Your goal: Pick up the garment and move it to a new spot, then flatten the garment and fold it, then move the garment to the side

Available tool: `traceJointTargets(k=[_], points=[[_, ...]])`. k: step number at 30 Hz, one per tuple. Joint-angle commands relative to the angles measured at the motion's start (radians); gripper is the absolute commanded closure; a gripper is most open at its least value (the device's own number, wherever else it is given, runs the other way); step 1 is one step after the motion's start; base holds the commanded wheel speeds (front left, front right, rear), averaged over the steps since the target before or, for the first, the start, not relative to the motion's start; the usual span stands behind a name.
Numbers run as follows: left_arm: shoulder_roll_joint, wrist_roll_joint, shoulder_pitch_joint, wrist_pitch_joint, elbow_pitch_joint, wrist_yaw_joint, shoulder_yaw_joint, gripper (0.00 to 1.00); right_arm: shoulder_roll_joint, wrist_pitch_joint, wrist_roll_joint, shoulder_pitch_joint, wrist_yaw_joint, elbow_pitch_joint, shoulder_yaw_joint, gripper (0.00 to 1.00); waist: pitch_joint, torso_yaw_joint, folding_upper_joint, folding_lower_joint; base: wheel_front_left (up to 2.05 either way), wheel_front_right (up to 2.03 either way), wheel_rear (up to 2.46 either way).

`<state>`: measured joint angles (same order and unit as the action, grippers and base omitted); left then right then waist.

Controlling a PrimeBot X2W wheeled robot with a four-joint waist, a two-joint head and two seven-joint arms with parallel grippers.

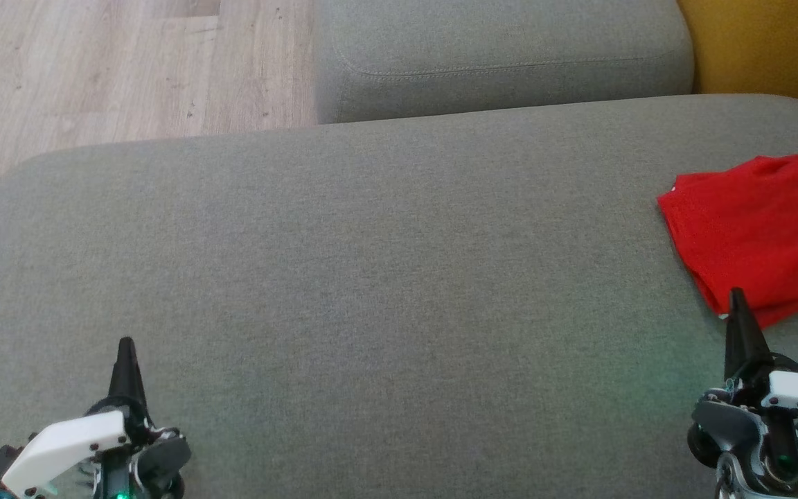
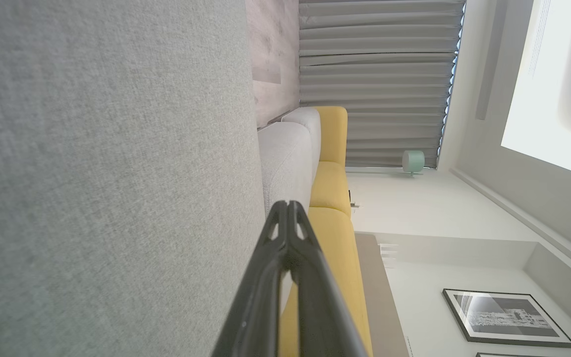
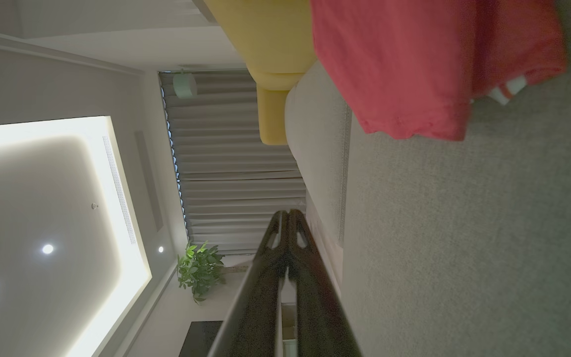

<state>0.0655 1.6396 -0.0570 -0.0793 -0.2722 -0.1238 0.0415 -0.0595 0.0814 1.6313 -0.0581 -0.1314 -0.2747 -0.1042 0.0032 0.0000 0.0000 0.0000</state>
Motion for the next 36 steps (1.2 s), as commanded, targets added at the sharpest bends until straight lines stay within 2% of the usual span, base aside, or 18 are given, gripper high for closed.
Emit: traceJointTargets(k=[1,36], points=[[0.007,-0.005,-0.048,-0.009,0.028,-0.007,0.041,1.0,-0.01,0.01,0.0,-0.047,0.001,0.032,0.018,1.0,0.0,0.0,0.0,0.0,0.0,0.0,0.0],[-0.001,-0.015,-0.049,-0.018,0.028,-0.007,0.053,1.0,-0.003,0.018,-0.009,-0.048,0.001,0.031,0.007,1.0,0.0,0.0,0.0,0.0,0.0,0.0,0.0]])
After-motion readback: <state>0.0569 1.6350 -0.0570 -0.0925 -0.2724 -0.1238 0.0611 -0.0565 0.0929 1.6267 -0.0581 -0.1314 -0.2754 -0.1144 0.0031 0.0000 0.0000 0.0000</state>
